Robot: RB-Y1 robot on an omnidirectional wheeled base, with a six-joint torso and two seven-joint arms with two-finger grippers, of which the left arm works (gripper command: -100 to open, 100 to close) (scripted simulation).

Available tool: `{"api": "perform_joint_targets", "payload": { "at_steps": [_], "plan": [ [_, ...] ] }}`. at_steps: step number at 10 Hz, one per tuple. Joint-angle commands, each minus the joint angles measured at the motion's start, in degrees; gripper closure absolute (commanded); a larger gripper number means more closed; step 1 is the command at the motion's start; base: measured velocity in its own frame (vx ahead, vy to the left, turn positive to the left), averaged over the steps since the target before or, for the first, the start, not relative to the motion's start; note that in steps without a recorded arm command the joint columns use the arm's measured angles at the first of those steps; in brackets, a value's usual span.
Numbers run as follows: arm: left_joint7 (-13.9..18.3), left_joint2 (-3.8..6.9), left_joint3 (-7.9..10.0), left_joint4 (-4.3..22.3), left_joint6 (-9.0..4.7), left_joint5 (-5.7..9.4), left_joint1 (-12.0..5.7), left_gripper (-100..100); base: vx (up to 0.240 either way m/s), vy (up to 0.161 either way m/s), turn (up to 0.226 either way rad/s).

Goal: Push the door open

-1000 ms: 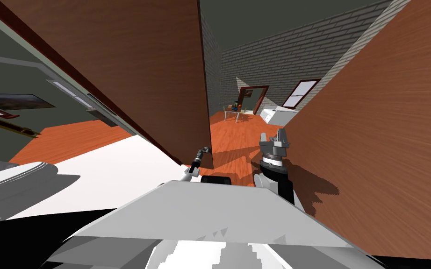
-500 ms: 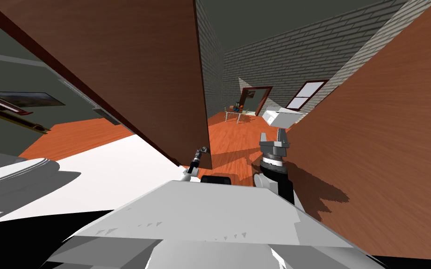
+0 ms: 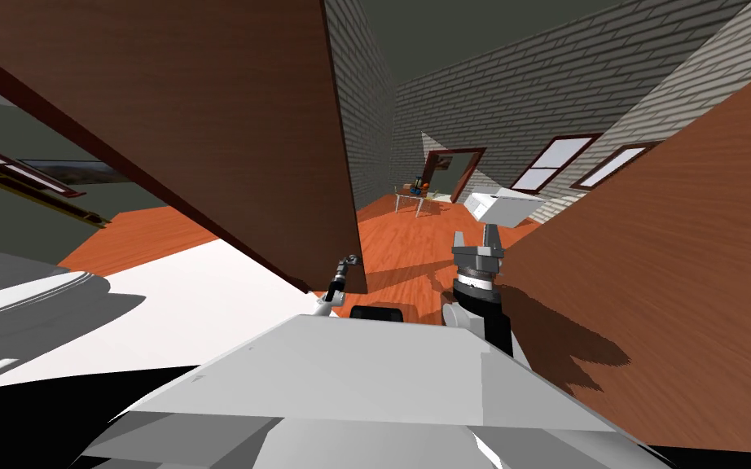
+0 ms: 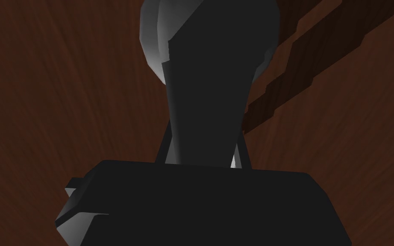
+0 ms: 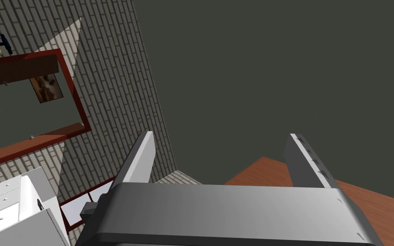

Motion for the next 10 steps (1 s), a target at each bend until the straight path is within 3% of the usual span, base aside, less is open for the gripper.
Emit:
{"api": "perform_joint_targets", "payload": {
  "at_steps": [1, 2, 4, 7, 9, 10],
  "plan": [
    [-0.3, -0.52, 0.59, 0.0, -0.04, 0.33, -0.22, 100, 0.178, -0.104, 0.051],
    [-0.5, -0.73, 1.07, 0.0, -0.01, 0.57, -0.23, 100, 0.186, -0.093, 0.059],
    [-0.7, 0.36, 2.05, 0.5, -0.27, 1.08, -0.04, 100, 0.098, -0.018, 0.040],
    [-1.2, 0.88, 3.39, 0.6, -0.32, 1.86, -0.01, 100, 0.175, -0.061, 0.045],
    [-1.2, 0.88, 3.39, 0.6, -0.32, 1.86, -0.01, 100, 0.107, -0.018, 0.011],
    [-1.5, 1.18, 4.37, 0.7, -0.36, 2.43, 0.01, 100, 0.137, -0.034, 0.041]
  ]
}}
